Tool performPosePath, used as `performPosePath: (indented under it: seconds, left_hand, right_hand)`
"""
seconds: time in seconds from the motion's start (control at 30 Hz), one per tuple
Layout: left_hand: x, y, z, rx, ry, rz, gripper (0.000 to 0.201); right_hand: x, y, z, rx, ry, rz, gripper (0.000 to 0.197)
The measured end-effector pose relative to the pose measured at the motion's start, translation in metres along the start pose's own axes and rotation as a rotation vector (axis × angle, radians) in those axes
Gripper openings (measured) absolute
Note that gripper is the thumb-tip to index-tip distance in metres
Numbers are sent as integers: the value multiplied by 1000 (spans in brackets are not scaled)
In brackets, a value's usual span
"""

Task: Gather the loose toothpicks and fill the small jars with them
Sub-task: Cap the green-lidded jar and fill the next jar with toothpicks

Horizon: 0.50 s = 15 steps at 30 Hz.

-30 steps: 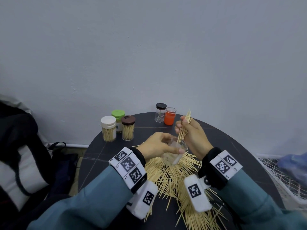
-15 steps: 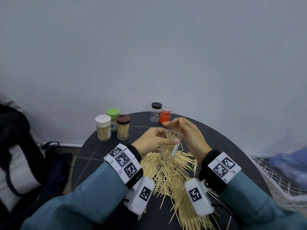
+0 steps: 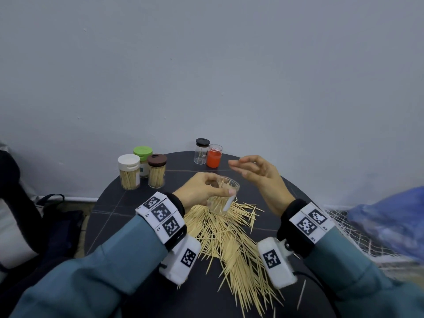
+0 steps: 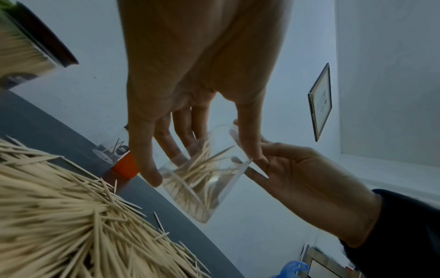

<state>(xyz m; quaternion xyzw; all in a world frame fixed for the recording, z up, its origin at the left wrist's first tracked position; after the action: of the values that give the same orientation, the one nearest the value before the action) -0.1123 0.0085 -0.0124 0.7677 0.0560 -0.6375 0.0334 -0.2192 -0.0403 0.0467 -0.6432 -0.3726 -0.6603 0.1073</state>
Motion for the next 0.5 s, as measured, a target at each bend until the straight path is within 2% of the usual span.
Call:
performPosePath:
  seconds: [0.1, 0.2, 0.37, 0.43, 0.5]
  left_hand:
    - [0, 1, 2, 0, 42, -2, 43]
    - [-2, -1, 7, 18, 56, 1, 43]
    - [-7, -9, 16, 59, 92, 16, 45]
    - [-8, -12, 18, 66, 108, 22, 45]
    - [-9, -14, 20, 70, 121, 29, 45]
  right_hand:
    - [-6, -14, -19, -24, -183, 90, 25]
    - [-25, -39, -33, 46, -371, 286, 23]
    - [-43, -86, -42, 282, -660, 447, 17]
    - [-49, -105, -44, 393, -867, 501, 20]
    - [-55, -124, -49, 488, -1064, 558, 33]
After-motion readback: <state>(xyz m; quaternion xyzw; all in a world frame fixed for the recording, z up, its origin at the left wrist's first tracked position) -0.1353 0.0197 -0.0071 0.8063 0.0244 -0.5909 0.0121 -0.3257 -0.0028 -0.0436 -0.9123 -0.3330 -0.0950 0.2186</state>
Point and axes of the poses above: each hand's wrist, its own y-axis towards the middle knuckle, its own z-axis out of the palm, x = y × z, the point moved 10 cm from there along y, towards the middle knuckle, and after that the axes turned 1 degree about -y, right-handed, at the moved point
